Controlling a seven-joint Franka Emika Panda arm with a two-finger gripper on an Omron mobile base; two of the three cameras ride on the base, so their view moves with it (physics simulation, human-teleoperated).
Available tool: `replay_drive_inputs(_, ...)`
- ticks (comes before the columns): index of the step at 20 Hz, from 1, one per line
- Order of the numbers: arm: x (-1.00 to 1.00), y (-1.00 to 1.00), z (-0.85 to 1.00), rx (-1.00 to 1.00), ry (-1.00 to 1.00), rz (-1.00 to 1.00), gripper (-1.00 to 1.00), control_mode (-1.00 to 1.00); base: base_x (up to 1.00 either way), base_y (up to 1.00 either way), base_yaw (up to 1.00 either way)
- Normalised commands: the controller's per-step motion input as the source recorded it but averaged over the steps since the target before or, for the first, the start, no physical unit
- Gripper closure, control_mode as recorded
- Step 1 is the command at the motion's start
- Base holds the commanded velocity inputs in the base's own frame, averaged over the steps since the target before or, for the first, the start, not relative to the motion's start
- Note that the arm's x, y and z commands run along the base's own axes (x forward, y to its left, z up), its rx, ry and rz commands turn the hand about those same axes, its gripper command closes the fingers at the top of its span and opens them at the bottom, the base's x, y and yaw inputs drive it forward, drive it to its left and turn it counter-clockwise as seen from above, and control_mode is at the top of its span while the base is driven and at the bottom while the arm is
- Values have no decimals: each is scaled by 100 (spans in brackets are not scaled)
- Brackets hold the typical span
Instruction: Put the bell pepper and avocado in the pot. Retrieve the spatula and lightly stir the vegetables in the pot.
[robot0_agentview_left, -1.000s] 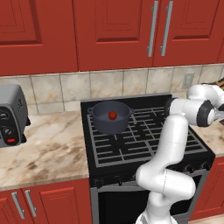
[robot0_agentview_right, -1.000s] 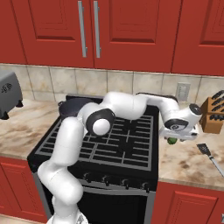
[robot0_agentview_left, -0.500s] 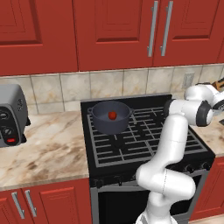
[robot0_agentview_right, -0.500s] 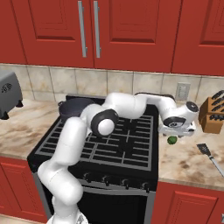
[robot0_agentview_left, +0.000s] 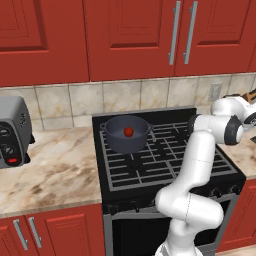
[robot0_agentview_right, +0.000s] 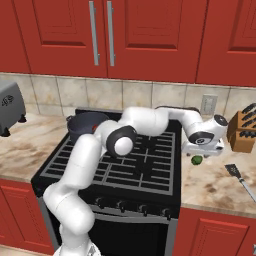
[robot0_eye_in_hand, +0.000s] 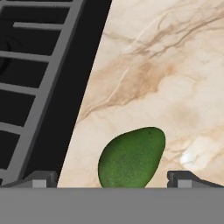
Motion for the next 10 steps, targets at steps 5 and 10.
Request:
replay_drive_inputs(5,-2,0,-13,0,5,1,-100,-100,0,0,0)
replay_drive_inputs(10,0,0,-16,0,0,1,-100,-100,0,0,0)
